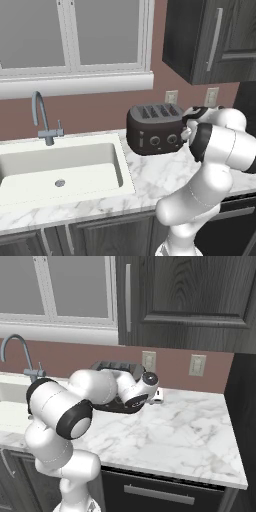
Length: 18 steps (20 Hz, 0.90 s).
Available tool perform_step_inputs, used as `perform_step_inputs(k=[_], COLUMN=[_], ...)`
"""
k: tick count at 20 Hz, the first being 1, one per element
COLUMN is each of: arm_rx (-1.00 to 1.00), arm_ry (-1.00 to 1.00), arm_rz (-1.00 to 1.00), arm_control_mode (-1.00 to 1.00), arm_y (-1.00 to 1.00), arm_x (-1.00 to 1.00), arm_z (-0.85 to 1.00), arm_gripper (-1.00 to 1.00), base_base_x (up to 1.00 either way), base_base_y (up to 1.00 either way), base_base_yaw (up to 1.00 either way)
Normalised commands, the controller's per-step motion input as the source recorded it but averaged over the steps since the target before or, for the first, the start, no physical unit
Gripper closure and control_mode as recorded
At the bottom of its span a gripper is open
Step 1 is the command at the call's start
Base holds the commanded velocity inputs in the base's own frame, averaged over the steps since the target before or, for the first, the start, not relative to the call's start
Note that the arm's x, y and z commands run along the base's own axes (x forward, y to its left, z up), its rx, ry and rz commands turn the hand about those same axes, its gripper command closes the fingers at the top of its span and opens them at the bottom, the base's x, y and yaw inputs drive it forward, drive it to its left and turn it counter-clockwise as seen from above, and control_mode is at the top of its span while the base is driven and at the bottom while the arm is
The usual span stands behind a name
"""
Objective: Start the toaster. Once the lever pops up, take the bread to the plate on the dining counter.
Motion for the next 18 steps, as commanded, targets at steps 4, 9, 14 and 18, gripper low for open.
perform_step_inputs(k=[4,9,14,18], arm_rx=[0.0,0.01,0.0,0.0], arm_ry=[-0.04,-0.02,-0.05,-0.12], arm_rz=[0.0,0.0,0.0,0.0], arm_control_mode=[-1.0,-1.0,-1.0,-1.0], arm_y=[0.0,-0.02,0.0,-0.04], arm_x=[-0.04,0.0,-0.03,-0.22], arm_z=[0.07,0.23,0.32,0.14], arm_gripper=[-1.0,-1.0,-1.0,-1.0], base_base_x=[0.0,0.0,0.0,0.0], base_base_y=[0.0,0.0,0.0,0.0], base_base_yaw=[0.0,0.0,0.0,0.0])
